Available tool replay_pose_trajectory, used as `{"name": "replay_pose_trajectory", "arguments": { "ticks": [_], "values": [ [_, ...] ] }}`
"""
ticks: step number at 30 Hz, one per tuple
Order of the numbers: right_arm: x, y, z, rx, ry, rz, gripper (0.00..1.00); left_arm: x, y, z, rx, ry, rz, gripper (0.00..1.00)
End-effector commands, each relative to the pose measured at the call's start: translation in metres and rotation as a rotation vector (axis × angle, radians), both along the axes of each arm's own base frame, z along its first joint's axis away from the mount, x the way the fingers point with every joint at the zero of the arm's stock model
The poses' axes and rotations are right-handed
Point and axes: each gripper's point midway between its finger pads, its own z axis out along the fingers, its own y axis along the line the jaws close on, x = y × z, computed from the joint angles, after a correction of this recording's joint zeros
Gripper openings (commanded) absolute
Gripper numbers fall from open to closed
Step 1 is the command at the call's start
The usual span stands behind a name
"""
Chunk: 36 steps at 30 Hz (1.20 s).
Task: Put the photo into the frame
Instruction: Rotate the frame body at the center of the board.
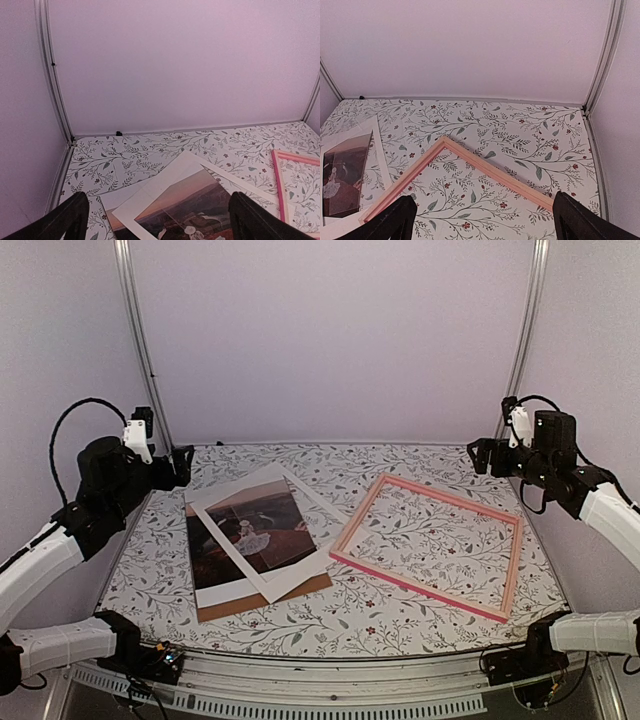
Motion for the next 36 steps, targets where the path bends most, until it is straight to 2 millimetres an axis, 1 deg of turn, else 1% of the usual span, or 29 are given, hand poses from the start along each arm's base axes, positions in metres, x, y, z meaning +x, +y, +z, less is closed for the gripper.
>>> {"name": "replay_pose_trajectory", "arguments": {
  "ticks": [1, 9, 13, 16, 17, 18, 20, 21, 23, 24, 26, 27, 30, 32, 33, 34, 36],
  "values": [
    [0.002, 0.002, -0.002, -0.003, -0.008, 0.004, 0.99, -0.002, -0.001, 0.006, -0.003, -0.033, 0.002, 1.0],
    [0.006, -0.012, -0.007, -0.022, 0.032, -0.082, 0.99, -0.002, -0.002, 0.004, -0.003, -0.025, -0.008, 1.0],
    [0.008, -0.014, -0.01, -0.035, 0.049, -0.094, 0.99, -0.002, -0.003, 0.004, -0.001, -0.025, -0.009, 1.0],
    [0.012, -0.02, -0.013, -0.057, 0.076, -0.132, 0.99, -0.002, -0.003, 0.003, -0.001, -0.021, -0.01, 1.0],
    [0.015, -0.021, -0.019, -0.069, 0.1, -0.145, 0.99, -0.002, -0.003, 0.003, -0.002, -0.02, -0.012, 1.0],
    [0.017, -0.023, -0.02, -0.08, 0.113, -0.154, 0.99, -0.002, -0.003, 0.003, -0.001, -0.019, -0.012, 0.99],
    [0.025, -0.022, -0.034, -0.103, 0.173, -0.16, 0.99, -0.001, -0.004, 0.003, -0.005, -0.019, -0.015, 1.0],
    [0.029, -0.02, -0.035, -0.106, 0.184, -0.151, 0.99, -0.001, -0.005, 0.003, -0.005, -0.017, -0.02, 1.0],
    [0.037, -0.015, -0.045, -0.143, 0.217, -0.116, 0.99, -0.002, -0.005, 0.003, -0.004, -0.016, -0.023, 1.0],
    [0.042, -0.013, -0.054, -0.162, 0.242, -0.103, 0.99, -0.002, -0.005, 0.003, -0.005, -0.016, -0.023, 1.0],
    [0.051, -0.008, -0.063, -0.204, 0.275, -0.05, 0.99, -0.002, -0.006, 0.003, -0.007, -0.016, -0.026, 1.0],
    [0.056, -0.005, -0.074, -0.215, 0.313, -0.012, 0.99, -0.001, -0.007, 0.003, -0.007, -0.016, -0.029, 1.0],
    [0.069, -0.002, -0.089, -0.184, 0.389, 0.074, 0.99, -0.001, -0.008, 0.003, -0.005, -0.014, -0.036, 1.0],
    [0.079, -0.001, -0.109, -0.193, 0.448, 0.108, 0.99, -0.002, -0.009, 0.003, -0.006, -0.014, -0.04, 1.0],
    [0.083, -0.001, -0.113, -0.196, 0.458, 0.123, 0.99, -0.002, -0.009, 0.002, -0.006, -0.013, -0.04, 1.0],
    [0.086, 0.0, -0.125, -0.207, 0.484, 0.15, 0.99, -0.002, -0.009, 0.002, -0.006, -0.013, -0.042, 1.0],
    [0.091, 0.002, -0.141, -0.229, 0.522, 0.209, 0.99, -0.002, -0.009, 0.002, -0.005, -0.012, -0.042, 1.0]
  ]
}}
